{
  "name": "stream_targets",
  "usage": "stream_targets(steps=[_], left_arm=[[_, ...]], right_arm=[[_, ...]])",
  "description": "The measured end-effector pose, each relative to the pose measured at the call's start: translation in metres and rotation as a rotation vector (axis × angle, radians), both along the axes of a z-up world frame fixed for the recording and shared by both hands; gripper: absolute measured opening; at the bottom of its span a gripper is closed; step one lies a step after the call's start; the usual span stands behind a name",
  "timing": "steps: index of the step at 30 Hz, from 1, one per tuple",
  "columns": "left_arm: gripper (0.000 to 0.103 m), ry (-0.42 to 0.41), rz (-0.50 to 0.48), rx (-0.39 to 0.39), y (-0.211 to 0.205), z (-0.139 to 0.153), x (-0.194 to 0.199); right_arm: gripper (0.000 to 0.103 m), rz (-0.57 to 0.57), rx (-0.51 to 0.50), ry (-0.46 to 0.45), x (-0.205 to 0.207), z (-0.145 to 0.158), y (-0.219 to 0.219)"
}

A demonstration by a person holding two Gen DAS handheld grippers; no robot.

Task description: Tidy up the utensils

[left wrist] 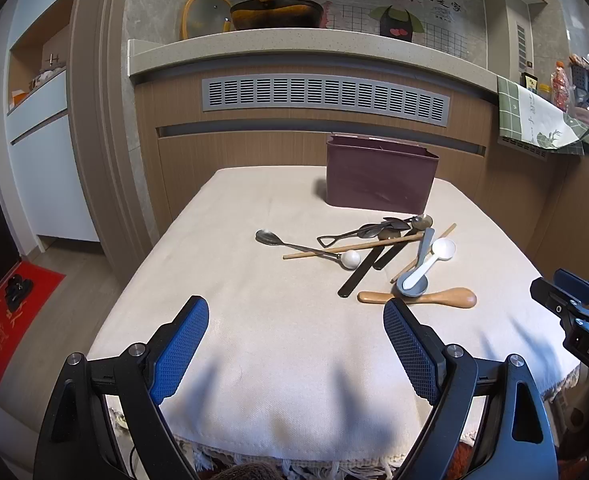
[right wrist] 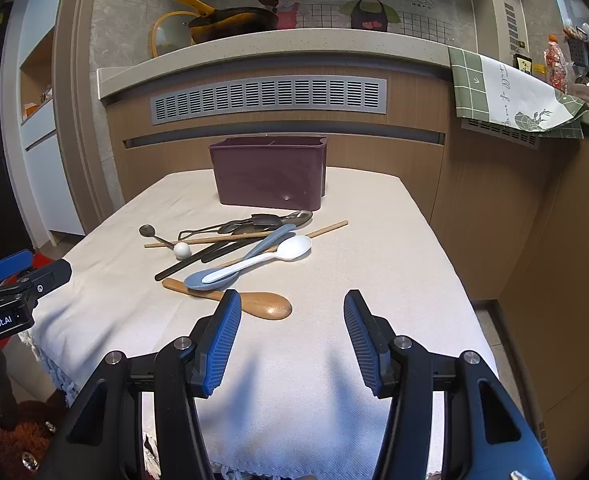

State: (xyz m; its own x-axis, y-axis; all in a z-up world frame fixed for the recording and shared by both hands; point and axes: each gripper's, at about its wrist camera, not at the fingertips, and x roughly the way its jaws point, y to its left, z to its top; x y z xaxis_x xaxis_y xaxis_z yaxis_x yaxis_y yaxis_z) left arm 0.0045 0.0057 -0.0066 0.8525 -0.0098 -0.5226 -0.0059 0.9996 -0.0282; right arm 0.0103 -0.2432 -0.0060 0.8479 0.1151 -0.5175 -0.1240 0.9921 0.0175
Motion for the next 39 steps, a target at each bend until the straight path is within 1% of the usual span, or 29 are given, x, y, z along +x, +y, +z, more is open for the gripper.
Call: stream_targets(steps=[31, 39], left_arm=[[0.089, 0.011, -0.001, -0.001, -0.002, -0.002, 0.001], [0.089, 0.038, -0.01, -0.021, 0.002, -0.003, 0.009]], right_arm=[[0.05, -0.004, 0.008, 0.015, 0.003, -0.002, -0.004], [0.05, 0.0, 0.012, 0.023, 0.005, -0.004, -0.004]])
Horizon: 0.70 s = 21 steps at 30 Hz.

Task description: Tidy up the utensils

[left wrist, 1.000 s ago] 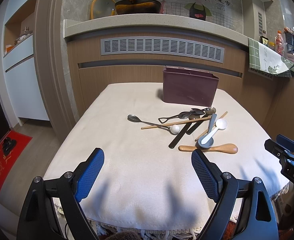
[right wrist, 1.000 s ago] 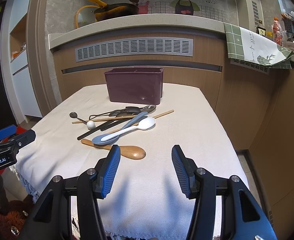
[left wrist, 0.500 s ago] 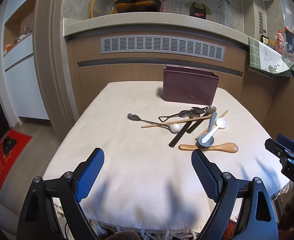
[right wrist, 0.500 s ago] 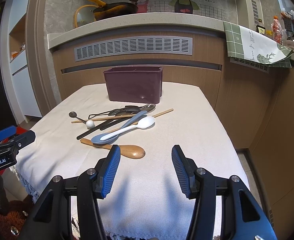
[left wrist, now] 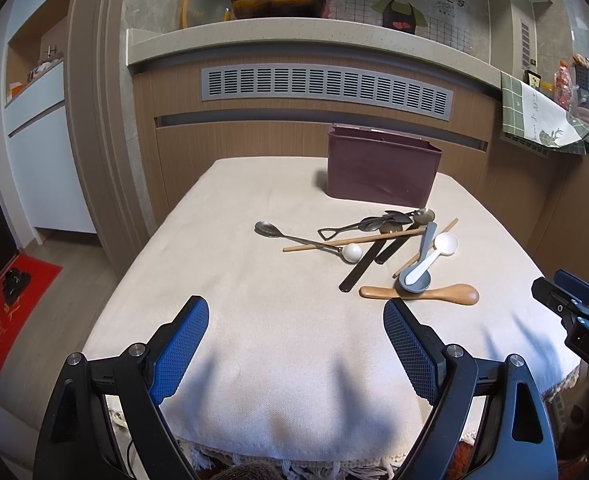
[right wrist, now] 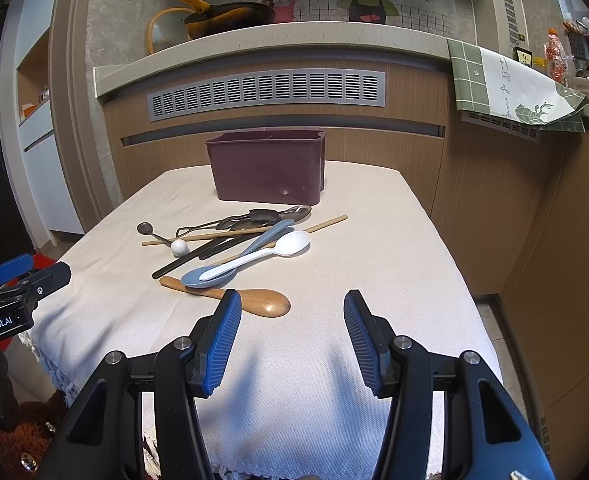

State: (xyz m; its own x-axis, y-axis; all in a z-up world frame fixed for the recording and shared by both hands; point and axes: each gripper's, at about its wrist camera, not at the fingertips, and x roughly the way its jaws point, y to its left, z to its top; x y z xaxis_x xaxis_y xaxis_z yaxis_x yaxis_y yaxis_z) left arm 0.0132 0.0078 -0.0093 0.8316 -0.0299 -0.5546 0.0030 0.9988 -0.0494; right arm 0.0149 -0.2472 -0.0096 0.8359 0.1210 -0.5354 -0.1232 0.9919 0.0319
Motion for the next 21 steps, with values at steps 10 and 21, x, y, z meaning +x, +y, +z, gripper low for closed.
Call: stream_targets(steps=[10, 21], left_arm=[[0.089, 0.043, -0.106, -0.013, 0.001, -0.002, 0.039], [0.089, 0.107, -0.226, -0.034, 0.011, 0.004, 0.131]], right_arm=[[0.05, 0.084, -0.083, 0.004, 0.025, -0.002, 0.008], [0.049, 0.162, 0.025, 0.211, 0.133, -0.011, 0.014]])
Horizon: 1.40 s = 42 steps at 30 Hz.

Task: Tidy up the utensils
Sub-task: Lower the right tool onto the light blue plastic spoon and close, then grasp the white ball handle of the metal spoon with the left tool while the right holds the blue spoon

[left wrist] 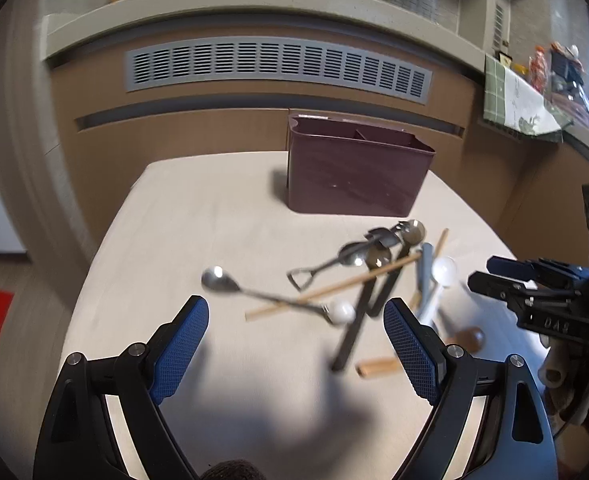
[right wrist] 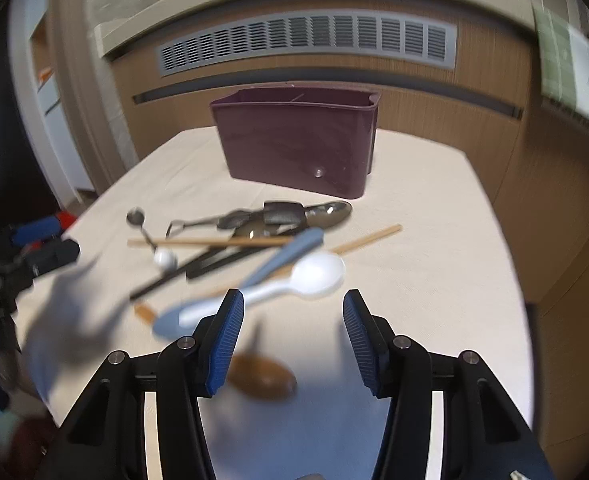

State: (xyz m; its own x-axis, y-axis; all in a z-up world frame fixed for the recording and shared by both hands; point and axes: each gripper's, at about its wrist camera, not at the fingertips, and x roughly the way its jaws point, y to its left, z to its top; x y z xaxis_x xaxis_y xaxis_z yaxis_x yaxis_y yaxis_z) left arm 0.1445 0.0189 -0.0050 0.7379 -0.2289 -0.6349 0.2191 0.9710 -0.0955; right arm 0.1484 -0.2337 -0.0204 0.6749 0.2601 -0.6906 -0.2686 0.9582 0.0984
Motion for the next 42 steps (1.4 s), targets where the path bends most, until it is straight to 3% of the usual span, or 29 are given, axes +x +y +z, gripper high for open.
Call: stream_targets(steps=[2, 4, 6, 9, 14, 23, 26, 28, 32, 37, 40, 42], left_arm=[[0.089, 0.035, -0.011, -0.014, 0.005, -0.002, 0.024], [0.089, 0.065, -0.011, -0.048, 0.012, -0.004, 0.041], [0.089, 0.059, 0.0, -0.061, 0.017, -0.003, 0.052], [0.089, 0.034, 0.011, -0.082, 0.028, 0.001, 0.062], [0.089, 0.107, -0.008, -0.123, 0.042, -0.01, 0.088], [0.089, 0.21, -0.099, -0.12, 0.025, -0.035, 0.129], [0.089, 0.277, -0.101, -0.167, 0.032, -0.047, 0.138], [0.089, 0.308, -0.106, -0.191, 0.037, -0.052, 0.134], [0.089, 0.305, -0.105, -0.168, 0.041, -0.051, 0.109], [0.089, 0.301, -0.139, -0.099, 0.038, -0.049, 0.066], [0.089, 0.235, -0.192, -0.06, 0.031, -0.038, 0.045], [0.089, 0.129, -0.216, -0.014, 0.021, -0.025, 0.032]], right_arm=[[0.048, -0.026, 0.022, 0.015, 0.015, -0.002, 0.006], [0.041, -0.041, 0.028, 0.029, 0.031, -0.007, 0.016], [0.033, -0.064, 0.013, 0.068, 0.046, -0.015, 0.023], [0.031, -0.097, 0.04, 0.14, 0.069, -0.029, 0.027], [0.011, -0.05, -0.042, 0.096, 0.08, -0.025, 0.039], [0.01, -0.07, -0.064, 0.087, 0.088, -0.012, -0.001], [0.01, -0.06, -0.054, 0.09, 0.085, -0.012, -0.008], [0.011, -0.058, -0.042, 0.088, 0.082, -0.013, -0.011], [0.012, -0.071, -0.003, 0.094, 0.078, -0.011, -0.017], [0.017, -0.067, 0.007, 0.064, 0.06, 0.001, -0.014], [0.021, -0.065, -0.021, 0.024, 0.045, 0.009, -0.01], [0.021, -0.085, -0.054, 0.0, 0.035, 0.013, -0.013]])
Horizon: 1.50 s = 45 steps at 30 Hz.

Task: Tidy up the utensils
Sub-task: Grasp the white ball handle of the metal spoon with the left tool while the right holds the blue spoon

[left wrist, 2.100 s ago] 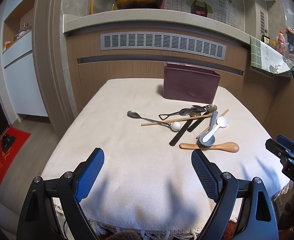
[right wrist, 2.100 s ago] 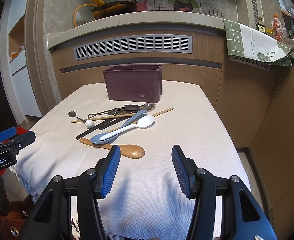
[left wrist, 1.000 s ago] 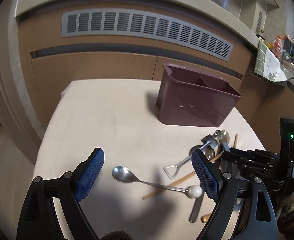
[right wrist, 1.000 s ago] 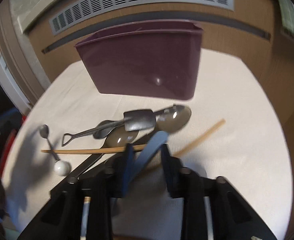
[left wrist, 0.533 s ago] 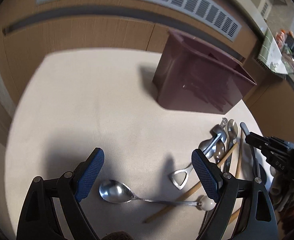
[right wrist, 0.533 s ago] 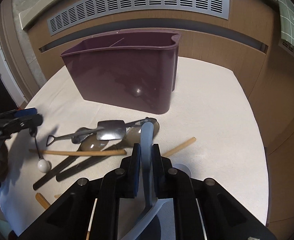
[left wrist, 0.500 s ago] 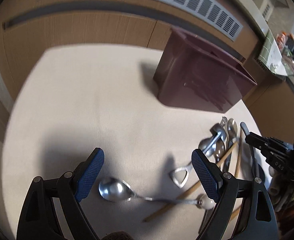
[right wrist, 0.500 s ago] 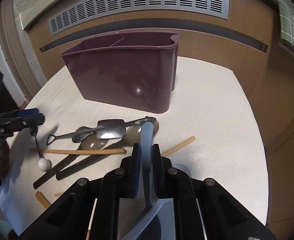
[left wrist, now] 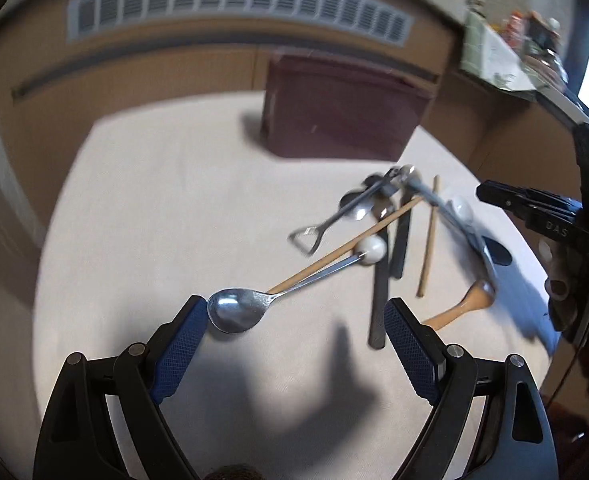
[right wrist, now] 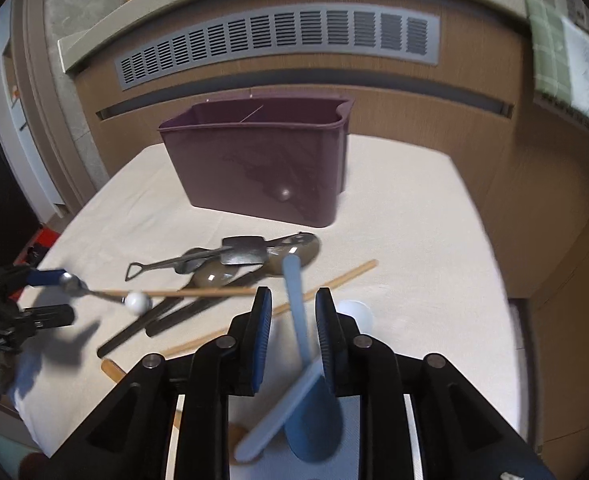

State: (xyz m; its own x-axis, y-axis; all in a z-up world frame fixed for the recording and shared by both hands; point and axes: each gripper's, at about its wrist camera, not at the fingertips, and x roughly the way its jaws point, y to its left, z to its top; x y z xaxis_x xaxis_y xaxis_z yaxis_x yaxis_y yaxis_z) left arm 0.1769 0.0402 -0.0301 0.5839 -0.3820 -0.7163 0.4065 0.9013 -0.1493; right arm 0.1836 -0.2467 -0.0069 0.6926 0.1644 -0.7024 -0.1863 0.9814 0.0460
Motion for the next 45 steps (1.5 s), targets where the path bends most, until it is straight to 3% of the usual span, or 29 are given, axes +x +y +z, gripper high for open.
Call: stream_targets(steps=[2, 7, 10, 14, 17, 19, 21, 23, 27, 30, 35, 40, 45], left_arm=[[0.089, -0.059, -0.003, 0.05, -0.011, 0.006, -0.002], [0.085, -0.1, -0.014, 0.2, -0.031, 0.007, 0.007], [0.082, -0.108, 0.021, 0.23, -0.02, 0.008, 0.009], [0.082, -0.074, 0.079, 0.183, 0.003, 0.006, 0.008], [0.079, -0.028, 0.007, 0.115, -0.002, 0.003, 0.008], [0.068, -0.023, -0.07, 0.119, -0.021, -0.001, 0.01], [0.045, -0.027, -0.122, 0.151, -0.043, -0.005, 0.016], [0.04, -0.033, -0.163, 0.17, -0.06, -0.007, 0.023], [0.04, -0.019, -0.28, 0.234, -0.089, -0.014, 0.032], [0.04, -0.034, -0.295, 0.307, -0.101, -0.019, 0.035], [0.036, 0.012, -0.262, 0.29, -0.097, -0.022, 0.047], [0.036, 0.018, -0.21, 0.255, -0.084, -0.023, 0.052], [0.036, 0.042, -0.201, 0.194, -0.07, -0.023, 0.05]], right_arm=[[0.022, -0.022, -0.008, -0.008, -0.007, 0.002, -0.004], [0.022, -0.047, -0.012, 0.01, -0.017, -0.002, -0.017], [0.022, -0.053, -0.009, 0.012, -0.024, -0.007, -0.023], [0.023, -0.066, 0.004, 0.037, -0.023, -0.016, -0.029], [0.023, -0.052, 0.02, 0.043, -0.019, -0.02, -0.028], [0.023, -0.045, 0.029, 0.049, -0.018, -0.022, -0.025], [0.023, -0.034, 0.042, 0.059, -0.017, -0.023, -0.021], [0.023, -0.028, 0.043, 0.057, -0.02, -0.023, -0.018], [0.023, -0.016, 0.026, 0.048, -0.028, -0.021, -0.016], [0.023, -0.016, 0.006, 0.042, -0.03, -0.02, -0.018], [0.023, -0.009, -0.004, 0.029, -0.025, -0.014, -0.023], [0.023, 0.081, -0.046, 0.037, -0.006, -0.007, -0.014], [0.023, 0.145, -0.062, 0.142, 0.034, -0.025, 0.003]])
